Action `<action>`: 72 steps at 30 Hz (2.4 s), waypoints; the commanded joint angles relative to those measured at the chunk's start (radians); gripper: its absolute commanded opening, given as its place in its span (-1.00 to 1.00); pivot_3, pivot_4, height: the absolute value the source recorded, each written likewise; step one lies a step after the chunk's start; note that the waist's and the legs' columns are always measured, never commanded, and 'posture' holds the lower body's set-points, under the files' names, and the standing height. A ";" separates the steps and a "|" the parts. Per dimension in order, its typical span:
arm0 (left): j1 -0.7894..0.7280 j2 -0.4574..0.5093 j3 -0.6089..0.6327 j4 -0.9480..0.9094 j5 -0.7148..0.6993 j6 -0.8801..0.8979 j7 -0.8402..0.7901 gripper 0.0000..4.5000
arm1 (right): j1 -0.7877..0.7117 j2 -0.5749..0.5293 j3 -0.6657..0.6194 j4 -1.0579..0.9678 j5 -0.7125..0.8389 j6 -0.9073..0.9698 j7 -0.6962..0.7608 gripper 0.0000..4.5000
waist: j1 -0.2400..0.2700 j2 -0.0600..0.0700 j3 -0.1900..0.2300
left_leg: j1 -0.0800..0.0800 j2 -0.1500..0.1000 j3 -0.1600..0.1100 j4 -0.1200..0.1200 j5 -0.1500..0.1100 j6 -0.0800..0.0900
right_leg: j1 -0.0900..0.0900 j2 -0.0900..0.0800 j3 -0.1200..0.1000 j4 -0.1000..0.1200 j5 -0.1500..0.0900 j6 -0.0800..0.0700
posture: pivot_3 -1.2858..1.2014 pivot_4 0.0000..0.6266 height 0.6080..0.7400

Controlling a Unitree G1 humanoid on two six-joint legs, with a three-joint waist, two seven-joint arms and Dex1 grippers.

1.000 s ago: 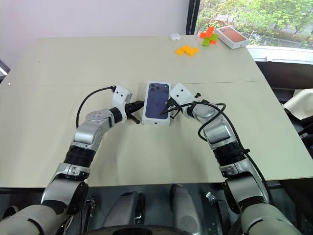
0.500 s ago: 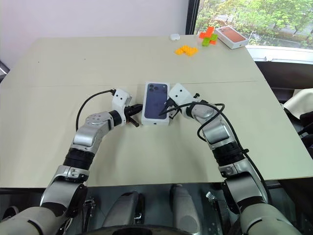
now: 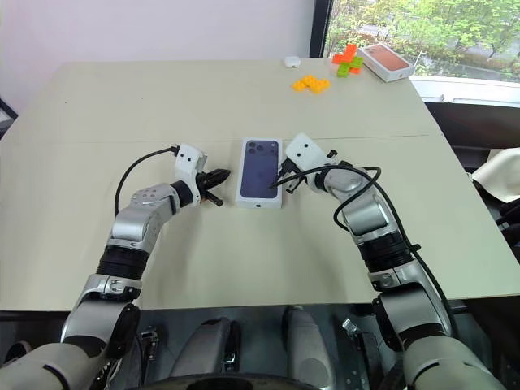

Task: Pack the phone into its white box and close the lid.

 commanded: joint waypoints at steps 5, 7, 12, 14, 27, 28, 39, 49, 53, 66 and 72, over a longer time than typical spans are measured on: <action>-0.130 -0.044 0.028 -0.023 -0.040 -0.010 0.021 -1.00 | -0.108 0.068 -0.119 -0.003 0.080 -0.006 -0.040 -0.99 | 0.000 0.000 0.000 | 0.001 0.000 0.000 0.000 0.000 0.000 | 0.001 0.000 0.000 0.000 0.000 0.000 | 0.03 -0.52 1.00; -0.139 -0.062 0.010 -0.006 -0.026 -0.025 0.018 -1.00 | -0.105 0.073 -0.099 0.013 0.058 -0.026 -0.039 -0.99 | 0.000 0.000 0.000 | 0.001 0.000 0.000 0.000 0.000 0.000 | 0.001 0.000 0.000 0.000 0.000 0.000 | 0.03 -0.52 1.00; -0.247 -0.092 -0.032 0.243 0.051 -0.158 0.037 -1.00 | -0.160 0.126 -0.047 0.226 0.003 -0.165 -0.085 -0.99 | -0.002 0.000 0.000 | 0.003 -0.002 0.002 0.000 0.000 0.000 | 0.003 0.000 0.000 -0.001 0.001 0.000 | 0.03 -0.52 1.00; -0.274 -0.087 -0.057 0.332 0.090 -0.169 0.043 -1.00 | -0.179 0.132 -0.035 0.304 -0.006 -0.189 -0.074 -0.99 | -0.004 0.000 0.000 | 0.005 -0.002 0.002 -0.001 0.000 0.000 | 0.006 0.001 0.000 -0.001 0.001 0.000 | 0.03 -0.52 1.00; -0.171 -0.048 -0.091 0.224 0.109 -0.144 -0.048 -1.00 | -0.108 0.123 -0.029 0.228 0.000 -0.119 0.010 -0.99 | -0.009 0.000 -0.001 | 0.009 0.001 0.001 -0.001 0.000 0.001 | 0.008 0.002 0.001 -0.001 0.001 0.000 | 0.03 -0.52 1.00; -0.150 -0.039 -0.091 0.174 0.092 -0.117 -0.075 -1.00 | -0.103 0.119 -0.040 0.203 0.014 -0.098 0.022 -0.99 | -0.010 0.000 -0.001 | 0.008 0.001 0.001 -0.001 0.000 0.001 | 0.008 0.002 0.001 -0.001 0.001 0.000 | 0.03 -0.52 1.00; 0.089 0.065 -0.143 -0.156 0.079 0.016 -0.154 -1.00 | 0.133 0.018 -0.024 -0.155 0.142 0.125 0.209 -0.99 | 0.001 0.000 -0.001 | 0.012 0.001 0.000 -0.001 -0.001 0.001 | 0.013 0.001 0.001 -0.003 0.000 0.000 | 0.03 -0.52 1.00; 0.152 0.081 -0.145 -0.228 0.064 0.045 -0.153 -1.00 | 0.164 0.006 -0.004 -0.214 0.149 0.177 0.203 -0.99 | -0.001 0.000 -0.002 | 0.012 0.001 -0.001 -0.001 -0.001 0.002 | 0.013 0.002 0.000 -0.003 0.000 0.000 | 0.03 -0.52 1.00; 0.136 0.094 -0.070 -0.253 -0.026 0.139 -0.179 -1.00 | 0.169 -0.006 -0.078 -0.269 0.248 0.222 0.251 -0.99 | 0.000 0.000 -0.002 | 0.011 0.001 -0.001 -0.001 -0.001 0.002 | 0.013 0.001 0.000 -0.004 0.000 0.000 | 0.03 -0.52 1.00; 0.206 0.325 0.128 -0.225 -0.167 0.001 -0.380 0.99 | 0.213 -0.137 -0.294 -0.280 0.458 0.151 0.364 0.99 | 0.000 0.000 -0.002 | 0.009 0.002 -0.001 -0.001 -0.001 0.002 | 0.012 0.001 -0.001 -0.005 0.000 0.000 | 0.03 -0.52 1.00; 0.230 0.413 0.178 -0.131 -0.167 -0.070 -0.424 0.99 | 0.223 -0.216 -0.311 -0.238 0.463 0.096 0.407 0.99 | -0.001 0.000 -0.001 | 0.010 0.002 0.000 -0.001 -0.001 0.002 | 0.012 0.001 -0.001 -0.005 -0.001 0.001 | 0.03 -0.52 1.00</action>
